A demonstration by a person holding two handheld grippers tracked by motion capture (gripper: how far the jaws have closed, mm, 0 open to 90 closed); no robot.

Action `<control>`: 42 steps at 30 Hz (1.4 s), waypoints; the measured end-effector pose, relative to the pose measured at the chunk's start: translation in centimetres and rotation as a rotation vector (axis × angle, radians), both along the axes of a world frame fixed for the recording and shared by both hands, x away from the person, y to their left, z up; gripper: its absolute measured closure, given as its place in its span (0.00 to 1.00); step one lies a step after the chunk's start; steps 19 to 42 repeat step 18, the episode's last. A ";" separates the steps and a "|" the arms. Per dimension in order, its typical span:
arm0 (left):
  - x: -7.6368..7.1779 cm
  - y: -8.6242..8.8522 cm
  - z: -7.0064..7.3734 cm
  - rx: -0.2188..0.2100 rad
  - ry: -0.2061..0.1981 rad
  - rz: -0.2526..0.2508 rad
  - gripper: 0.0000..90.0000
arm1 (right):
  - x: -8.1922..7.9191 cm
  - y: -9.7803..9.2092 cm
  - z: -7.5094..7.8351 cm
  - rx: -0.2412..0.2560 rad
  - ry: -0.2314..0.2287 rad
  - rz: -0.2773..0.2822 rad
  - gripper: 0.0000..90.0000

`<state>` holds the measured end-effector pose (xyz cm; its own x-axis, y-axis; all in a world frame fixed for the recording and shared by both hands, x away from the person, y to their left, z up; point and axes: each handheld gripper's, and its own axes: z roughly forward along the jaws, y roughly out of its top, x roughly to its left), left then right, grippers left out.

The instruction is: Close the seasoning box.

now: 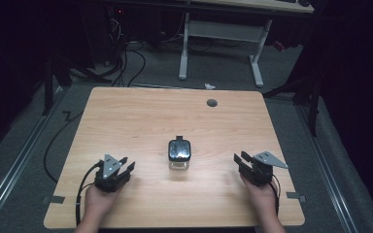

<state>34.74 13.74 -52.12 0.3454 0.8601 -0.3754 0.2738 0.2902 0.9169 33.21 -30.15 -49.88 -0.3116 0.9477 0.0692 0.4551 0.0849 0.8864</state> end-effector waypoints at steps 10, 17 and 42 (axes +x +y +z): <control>-0.5 3.3 -1.3 0.018 0.049 0.094 0.61 | -5.4 -3.3 -2.1 -0.002 -0.011 -0.089 0.55; -0.7 2.2 -1.2 0.020 0.044 0.092 0.60 | -5.4 -3.3 -2.1 -0.012 -0.012 -0.075 0.54; -0.8 2.1 -1.2 0.034 0.043 0.087 0.60 | -5.5 -3.3 -2.2 -0.012 -0.015 -0.074 0.54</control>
